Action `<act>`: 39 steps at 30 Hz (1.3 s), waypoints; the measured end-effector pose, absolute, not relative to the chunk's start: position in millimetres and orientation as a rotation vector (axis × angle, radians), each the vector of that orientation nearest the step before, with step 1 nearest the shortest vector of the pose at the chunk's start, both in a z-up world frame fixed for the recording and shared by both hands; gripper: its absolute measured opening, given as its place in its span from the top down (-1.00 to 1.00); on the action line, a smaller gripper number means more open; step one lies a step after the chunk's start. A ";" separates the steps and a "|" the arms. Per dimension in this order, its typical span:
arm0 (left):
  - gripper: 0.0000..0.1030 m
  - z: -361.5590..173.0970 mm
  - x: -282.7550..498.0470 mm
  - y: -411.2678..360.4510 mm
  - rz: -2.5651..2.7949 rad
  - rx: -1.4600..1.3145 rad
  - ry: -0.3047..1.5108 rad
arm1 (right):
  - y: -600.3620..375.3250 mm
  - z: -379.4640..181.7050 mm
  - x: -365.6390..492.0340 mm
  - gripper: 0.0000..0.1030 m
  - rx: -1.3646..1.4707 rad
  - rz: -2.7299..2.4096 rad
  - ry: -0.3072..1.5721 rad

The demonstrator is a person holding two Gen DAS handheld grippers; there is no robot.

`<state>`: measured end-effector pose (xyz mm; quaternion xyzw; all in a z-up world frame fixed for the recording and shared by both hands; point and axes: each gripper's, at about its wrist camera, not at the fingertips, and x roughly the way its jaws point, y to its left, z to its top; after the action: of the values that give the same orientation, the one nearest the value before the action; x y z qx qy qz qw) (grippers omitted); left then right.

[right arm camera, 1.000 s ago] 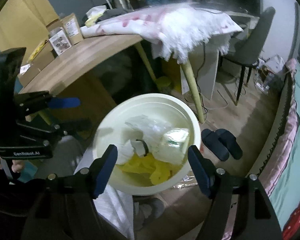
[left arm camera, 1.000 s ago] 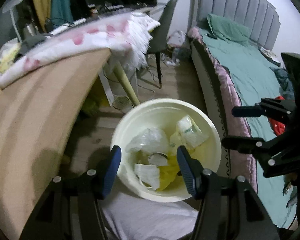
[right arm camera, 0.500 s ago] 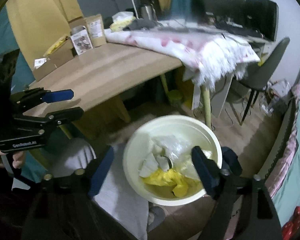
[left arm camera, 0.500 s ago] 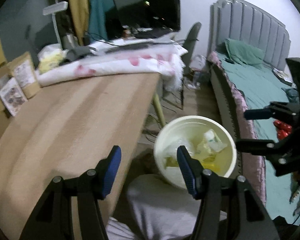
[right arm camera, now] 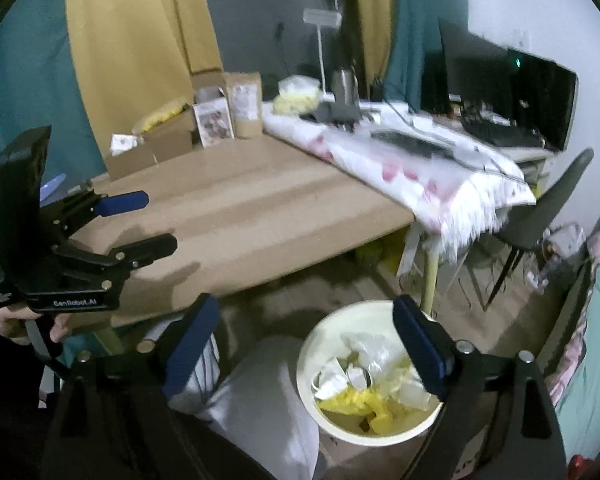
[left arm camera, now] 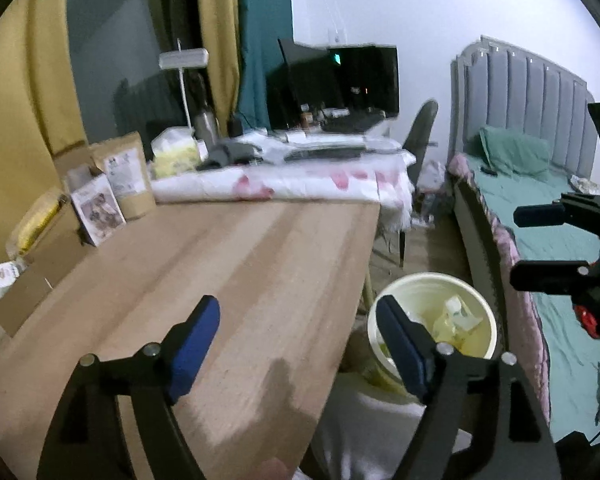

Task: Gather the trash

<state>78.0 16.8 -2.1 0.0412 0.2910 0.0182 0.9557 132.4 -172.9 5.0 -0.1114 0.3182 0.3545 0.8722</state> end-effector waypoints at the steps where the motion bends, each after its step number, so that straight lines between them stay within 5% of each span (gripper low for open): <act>1: -0.62 1.4 74.1 18.3 0.041 0.082 0.575 | -171.7 9.3 128.6 -0.89 -0.236 0.743 0.653; 15: -0.80 37.8 20.0 15.7 0.031 0.080 0.402 | -174.3 53.9 76.0 -0.92 -0.250 0.751 0.495; 39: -0.84 38.1 22.5 -27.0 -0.049 0.085 0.390 | -223.9 37.6 85.8 -0.94 -0.187 0.690 0.485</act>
<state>22.5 -27.0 38.1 0.0422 0.1936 -0.0246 0.9799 85.8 -223.9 37.6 -0.0906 0.2352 0.3342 0.9082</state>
